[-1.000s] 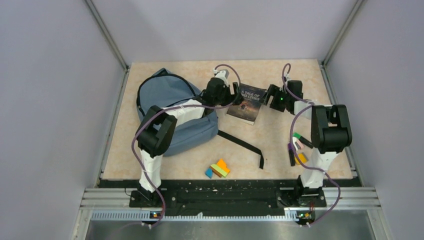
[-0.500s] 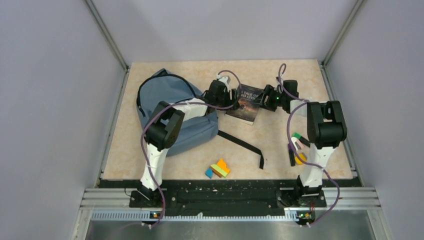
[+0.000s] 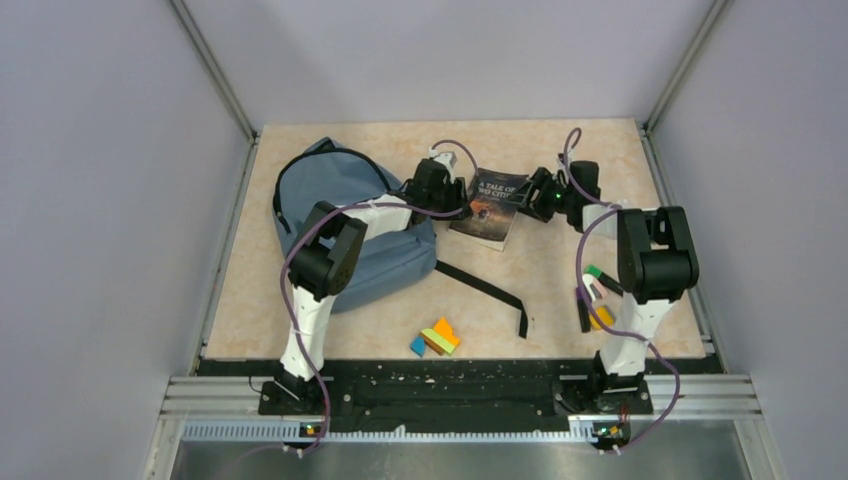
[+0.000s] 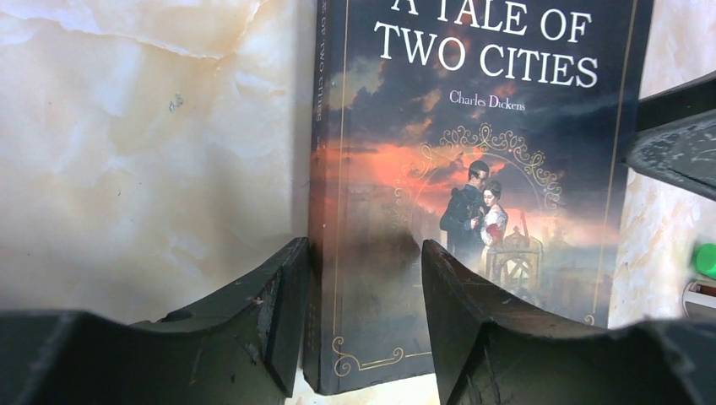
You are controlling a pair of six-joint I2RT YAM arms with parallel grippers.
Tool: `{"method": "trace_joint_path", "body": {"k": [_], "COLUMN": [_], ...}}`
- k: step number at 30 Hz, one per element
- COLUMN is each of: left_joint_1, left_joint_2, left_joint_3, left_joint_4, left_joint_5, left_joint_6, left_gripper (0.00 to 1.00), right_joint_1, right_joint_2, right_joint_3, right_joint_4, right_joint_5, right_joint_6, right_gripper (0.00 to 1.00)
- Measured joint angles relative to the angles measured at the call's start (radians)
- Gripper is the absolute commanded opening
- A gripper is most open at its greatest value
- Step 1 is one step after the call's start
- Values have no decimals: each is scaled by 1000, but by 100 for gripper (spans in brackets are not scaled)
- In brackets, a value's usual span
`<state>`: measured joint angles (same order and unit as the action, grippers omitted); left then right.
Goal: Pack the student bag
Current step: Pick up the book from the center of the board.
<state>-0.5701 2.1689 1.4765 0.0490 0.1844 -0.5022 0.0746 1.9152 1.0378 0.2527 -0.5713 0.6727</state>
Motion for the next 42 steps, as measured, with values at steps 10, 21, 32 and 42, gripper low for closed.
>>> {"method": "trace_joint_path", "body": {"k": [10,21,32,42], "left_joint_1": [2,8,8,19], "left_joint_2": [0,0,-36,-518], "left_joint_3": [0,-8,-61,-212], "left_joint_4": [-1,21,62,78], "left_joint_5": [8,80,106,106], "left_joint_6": [2,5,23,60], "left_gripper": [51,50,71,89], "right_joint_1": [0,29,40,49], "right_joint_2": [-17,87,81,-249], "right_joint_3": [-32,-29,-18,-135], "right_joint_4": [128,156,136,34], "right_joint_5": [-37,-31,-13,-7], "right_joint_6": [84,52,18,-14], "right_gripper": [53,44,0,0]}}
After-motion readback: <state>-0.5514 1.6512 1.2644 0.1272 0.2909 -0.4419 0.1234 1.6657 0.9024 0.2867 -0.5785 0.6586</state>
